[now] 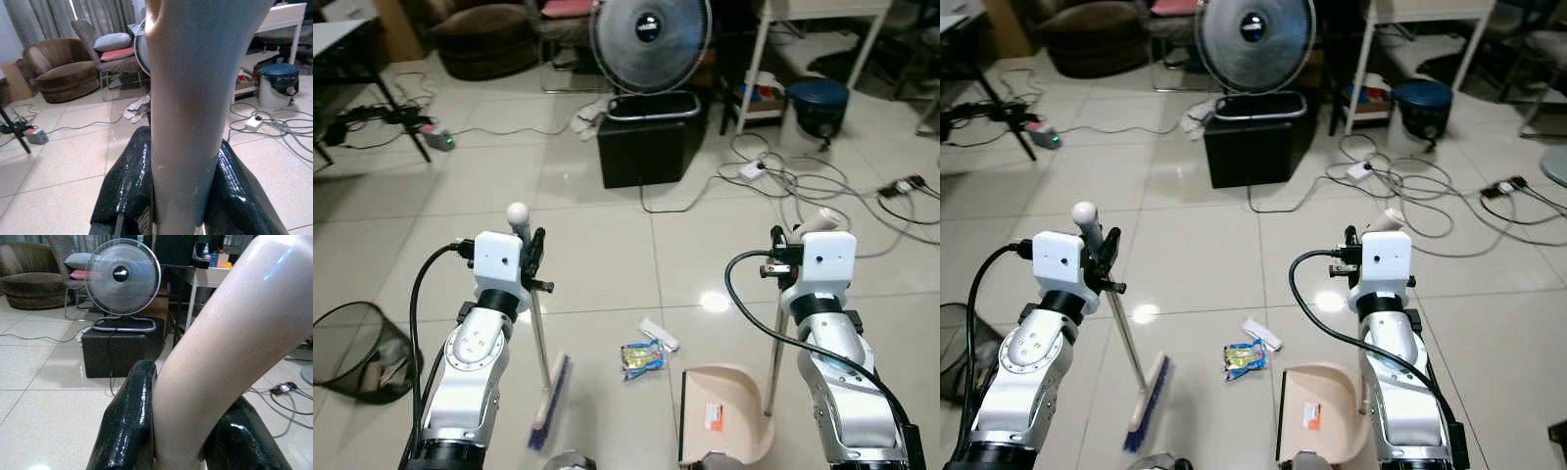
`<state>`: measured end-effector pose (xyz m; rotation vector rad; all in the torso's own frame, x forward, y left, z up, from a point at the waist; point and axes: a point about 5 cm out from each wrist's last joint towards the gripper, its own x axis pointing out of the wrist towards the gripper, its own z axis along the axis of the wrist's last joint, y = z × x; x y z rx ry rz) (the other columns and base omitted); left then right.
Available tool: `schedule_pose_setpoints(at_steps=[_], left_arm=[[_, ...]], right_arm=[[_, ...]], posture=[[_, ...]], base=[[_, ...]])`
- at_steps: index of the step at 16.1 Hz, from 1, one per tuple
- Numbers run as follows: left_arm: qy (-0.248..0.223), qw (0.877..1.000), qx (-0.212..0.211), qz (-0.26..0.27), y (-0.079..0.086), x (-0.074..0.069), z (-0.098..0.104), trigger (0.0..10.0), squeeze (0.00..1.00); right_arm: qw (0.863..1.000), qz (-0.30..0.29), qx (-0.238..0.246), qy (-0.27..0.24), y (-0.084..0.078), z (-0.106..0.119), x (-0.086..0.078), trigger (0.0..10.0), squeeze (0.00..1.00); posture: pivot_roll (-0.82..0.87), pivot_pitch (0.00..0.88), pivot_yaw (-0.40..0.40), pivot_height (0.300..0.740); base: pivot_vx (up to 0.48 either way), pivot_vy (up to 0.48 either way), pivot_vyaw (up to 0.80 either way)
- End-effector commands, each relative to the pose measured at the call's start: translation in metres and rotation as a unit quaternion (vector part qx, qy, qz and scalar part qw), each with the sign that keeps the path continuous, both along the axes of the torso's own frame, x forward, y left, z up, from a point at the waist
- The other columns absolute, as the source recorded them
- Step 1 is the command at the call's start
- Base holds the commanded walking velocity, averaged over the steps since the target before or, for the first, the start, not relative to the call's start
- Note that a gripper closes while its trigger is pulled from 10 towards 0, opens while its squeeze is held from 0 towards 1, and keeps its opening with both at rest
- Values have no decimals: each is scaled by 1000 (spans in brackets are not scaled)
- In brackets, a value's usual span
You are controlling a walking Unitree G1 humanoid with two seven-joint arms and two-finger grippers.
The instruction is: Sweep floor
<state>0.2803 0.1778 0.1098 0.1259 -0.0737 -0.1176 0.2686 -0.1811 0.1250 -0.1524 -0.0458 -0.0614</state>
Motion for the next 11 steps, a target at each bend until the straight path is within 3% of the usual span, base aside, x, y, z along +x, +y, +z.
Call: schedule_pose_setpoints(at_steps=[1, 4, 11], left_arm=[[-15, 1000, 7, -4, 1, 2, 7, 10000, 0], [-15, 1000, 5, -9, 1, 2, 7, 10000, 0], [-15, 1000, 0, -16, 0, 2, 8, 10000, 0]], right_arm=[[1000, 5, -4, -20, 1, 7, 2, 10000, 0], [1000, 7, -6, -20, 2, 7, 2, 10000, 0], [1000, 9, -5, -20, 2, 7, 2, 10000, 0]], posture=[[-22, 56, 73, 740], [-22, 58, 74, 740], [-22, 58, 73, 740]], base=[[0, 0, 0], [179, 0, 0], [358, 0, 0]])
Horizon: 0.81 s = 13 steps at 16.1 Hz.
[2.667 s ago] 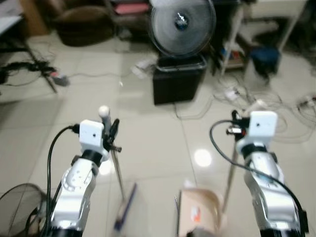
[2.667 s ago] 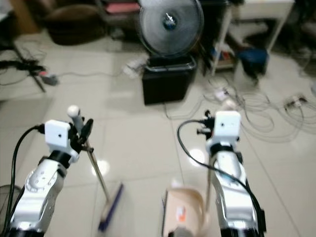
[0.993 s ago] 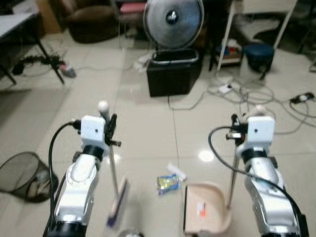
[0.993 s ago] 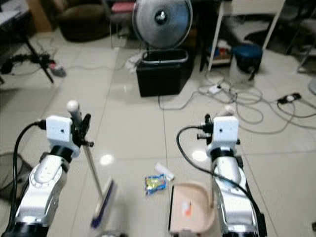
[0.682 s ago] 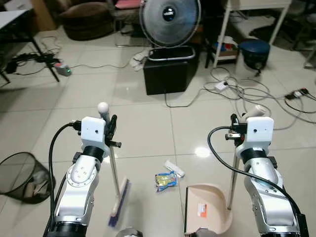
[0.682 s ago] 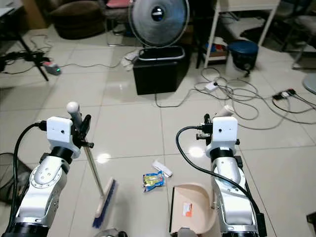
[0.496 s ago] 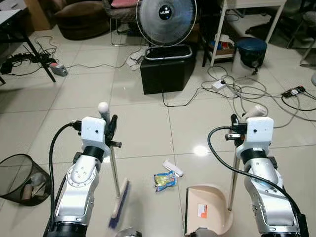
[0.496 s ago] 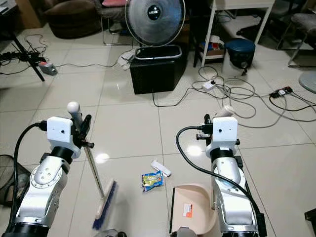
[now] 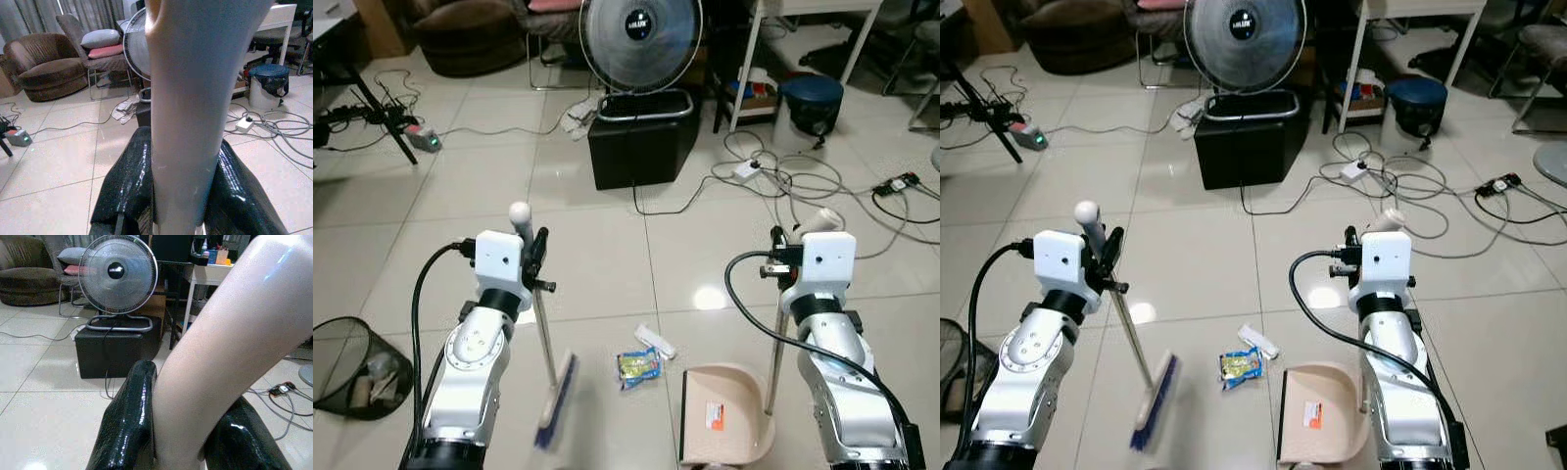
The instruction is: Sweep floor
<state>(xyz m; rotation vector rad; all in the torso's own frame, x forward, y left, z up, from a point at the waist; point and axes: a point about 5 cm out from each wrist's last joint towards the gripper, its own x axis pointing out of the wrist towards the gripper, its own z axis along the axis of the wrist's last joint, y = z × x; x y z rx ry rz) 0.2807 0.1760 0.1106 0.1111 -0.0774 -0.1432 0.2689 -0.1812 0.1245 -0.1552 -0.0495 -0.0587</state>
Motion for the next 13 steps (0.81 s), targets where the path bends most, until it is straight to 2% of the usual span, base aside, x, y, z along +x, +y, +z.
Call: schedule_pose_setpoints(at_steps=[1, 13], left_arm=[[-15, 1000, 6, -3, 2, 2, 7, 10000, 0], [-16, 1000, 4, -4, 2, 3, 8, 10000, 0]], right_arm=[[1000, 8, 1, -16, 2, 7, 2, 10000, 0], [1000, 9, 0, -17, 1, 8, 4, 10000, 0]], posture=[[-21, 59, 71, 740], [-22, 62, 70, 740]], base=[[394, 0, 0], [388, 0, 0]])
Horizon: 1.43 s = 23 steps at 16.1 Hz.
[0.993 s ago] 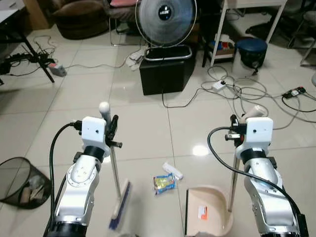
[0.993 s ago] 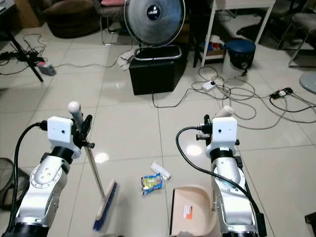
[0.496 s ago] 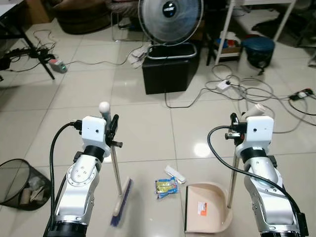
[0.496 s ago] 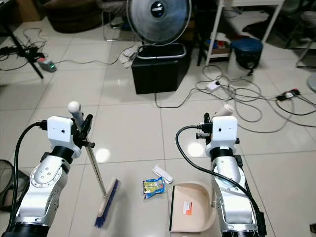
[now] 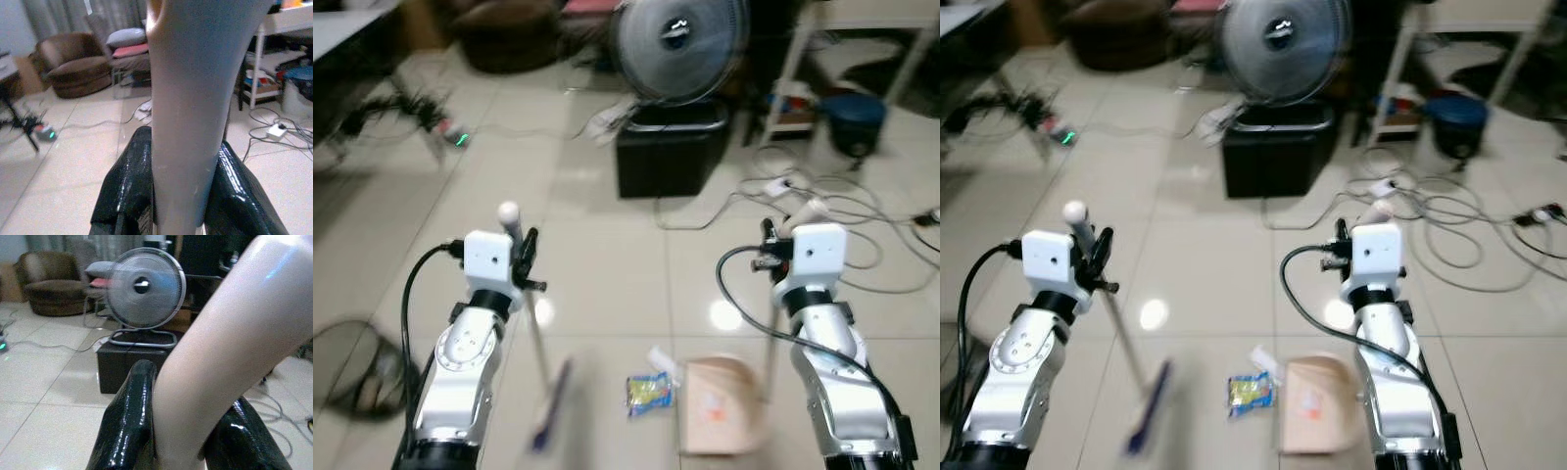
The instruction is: Sweep floor
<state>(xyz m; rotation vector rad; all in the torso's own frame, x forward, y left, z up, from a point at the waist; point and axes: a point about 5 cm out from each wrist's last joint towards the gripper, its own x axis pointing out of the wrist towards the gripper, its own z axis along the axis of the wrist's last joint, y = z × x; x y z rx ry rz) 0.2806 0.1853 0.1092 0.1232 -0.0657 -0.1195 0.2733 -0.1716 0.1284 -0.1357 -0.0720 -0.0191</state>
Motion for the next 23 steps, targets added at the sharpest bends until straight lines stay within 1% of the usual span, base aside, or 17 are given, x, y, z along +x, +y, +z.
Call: schedule_pose_setpoints(at_steps=[1, 8, 9, 10, 11, 14, 17, 23], left_arm=[[-21, 1000, -2, -16, -8, 3, 9, 10000, 0], [-23, 1000, -6, -20, -8, 4, 10, 10000, 0], [-31, 999, -12, -24, -9, 4, 12, 10000, 0], [-30, 999, -13, -24, -9, 3, 12, 10000, 0], [-24, 999, -8, -19, -8, 4, 10, 10000, 0], [-29, 999, 0, -13, -6, 5, 11, 10000, 0], [-31, 999, 2, -14, -5, 4, 11, 10000, 0], [-32, 999, 2, -14, -5, 3, 10, 10000, 0]], right_arm=[[1000, -12, -8, -8, -8, 4, 0, 10000, 0], [1000, -15, -8, -8, -9, 3, 0, 10000, 0], [1000, -16, -9, -8, -9, 3, 0, 10000, 0], [1000, -18, -11, -6, -9, 2, 0, 10000, 0], [1000, -21, -13, -5, -10, 1, 0, 10000, 0], [1000, -28, -14, -4, -12, -1, -1, 10000, 0], [999, -38, -14, 4, -15, -4, -2, 10000, 0], [999, -43, -17, 6, -17, -6, -3, 10000, 0]], posture=[[-22, 63, 70, 740], [-22, 68, 75, 740], [-23, 70, 76, 740], [-24, 73, 79, 740], [-24, 75, 79, 740], [-21, 84, 83, 740], [-18, 88, 82, 740], [-15, 92, 83, 740]], base=[[394, 0, 0], [376, 0, 0], [0, 0, 0], [0, 0, 0], [0, 0, 0], [0, 0, 0], [0, 0, 0], [0, 0, 0]])
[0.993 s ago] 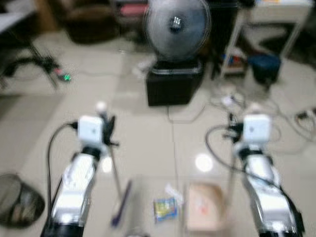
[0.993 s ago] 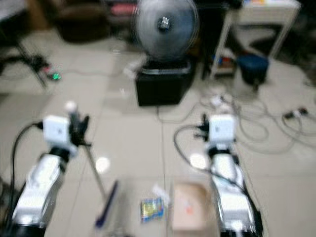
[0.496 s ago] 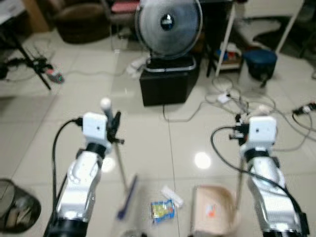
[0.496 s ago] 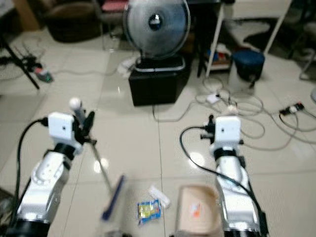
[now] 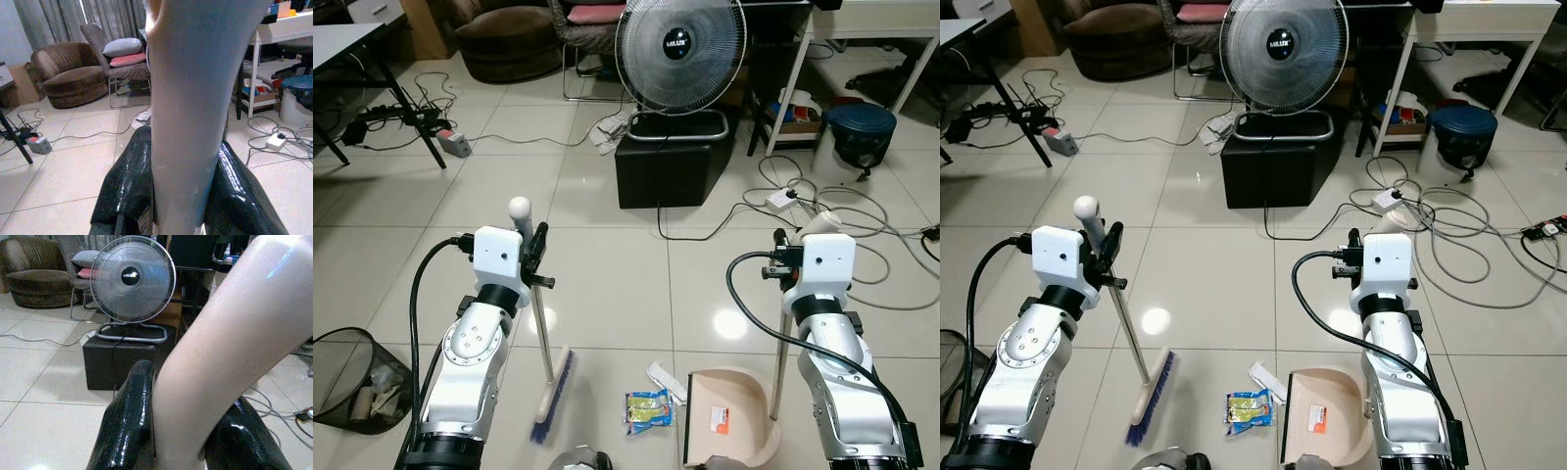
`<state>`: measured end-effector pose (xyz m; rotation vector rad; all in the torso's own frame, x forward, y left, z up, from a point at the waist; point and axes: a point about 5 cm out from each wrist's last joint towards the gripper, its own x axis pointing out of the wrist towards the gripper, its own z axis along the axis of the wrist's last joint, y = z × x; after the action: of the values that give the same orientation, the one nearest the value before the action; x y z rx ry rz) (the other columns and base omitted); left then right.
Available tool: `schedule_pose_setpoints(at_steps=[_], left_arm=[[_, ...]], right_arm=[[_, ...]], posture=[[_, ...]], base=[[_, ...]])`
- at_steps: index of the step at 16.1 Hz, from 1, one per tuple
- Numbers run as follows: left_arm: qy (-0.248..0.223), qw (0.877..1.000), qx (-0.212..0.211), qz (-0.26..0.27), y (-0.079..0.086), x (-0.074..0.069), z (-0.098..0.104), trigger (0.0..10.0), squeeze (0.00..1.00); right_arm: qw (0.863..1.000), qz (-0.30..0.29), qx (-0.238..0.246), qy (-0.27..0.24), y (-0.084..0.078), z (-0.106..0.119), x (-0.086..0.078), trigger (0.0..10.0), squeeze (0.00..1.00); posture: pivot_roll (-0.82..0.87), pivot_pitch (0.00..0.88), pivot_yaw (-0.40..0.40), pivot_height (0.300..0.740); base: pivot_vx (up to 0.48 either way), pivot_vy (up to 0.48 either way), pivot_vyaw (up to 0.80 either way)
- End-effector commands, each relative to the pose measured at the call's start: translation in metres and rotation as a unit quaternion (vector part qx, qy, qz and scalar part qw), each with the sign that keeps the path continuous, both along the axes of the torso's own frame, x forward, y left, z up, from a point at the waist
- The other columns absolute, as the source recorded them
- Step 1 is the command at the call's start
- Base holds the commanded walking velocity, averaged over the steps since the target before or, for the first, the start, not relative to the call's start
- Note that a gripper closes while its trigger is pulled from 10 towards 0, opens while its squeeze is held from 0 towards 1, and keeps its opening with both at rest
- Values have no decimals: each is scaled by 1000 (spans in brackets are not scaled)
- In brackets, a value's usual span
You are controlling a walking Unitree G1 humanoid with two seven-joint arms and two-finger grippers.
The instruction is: Sweep floor
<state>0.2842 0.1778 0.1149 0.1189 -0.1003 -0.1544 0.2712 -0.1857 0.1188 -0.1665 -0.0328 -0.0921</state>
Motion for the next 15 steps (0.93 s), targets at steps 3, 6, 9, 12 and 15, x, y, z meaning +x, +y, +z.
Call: schedule_pose_setpoints(at_steps=[3, 6, 9, 12, 15], left_arm=[[-16, 1000, 4, 4, 3, -1, 4, 10000, 0], [-15, 1000, 4, 1, 2, 0, 4, 10000, 0], [0, 1000, 6, -4, 0, 11, -3, 10000, 0], [14, 999, 26, -13, -5, 29, -8, 10000, 0], [20, 1000, 14, -12, -14, 36, -17, 10000, 0]], right_arm=[[1000, -4, -2, -9, -2, 3, -1, 10000, 0], [1000, 0, 2, -10, -2, 1, 0, 10000, 0], [1000, 1, -13, -13, -3, -5, 8, 10000, 0], [998, 10, -55, -10, -3, -10, 23, 10000, 0], [998, 14, -54, -12, 4, -15, 35, 10000, 0]], posture=[[-16, 86, 83, 740], [-16, 82, 86, 740], [-14, 87, 89, 740], [-12, 126, 100, 740], [-5, 165, 104, 740]], base=[[0, 0, 0], [0, 0, 0], [0, 0, 0], [0, 0, 0], [0, 0, 0]])
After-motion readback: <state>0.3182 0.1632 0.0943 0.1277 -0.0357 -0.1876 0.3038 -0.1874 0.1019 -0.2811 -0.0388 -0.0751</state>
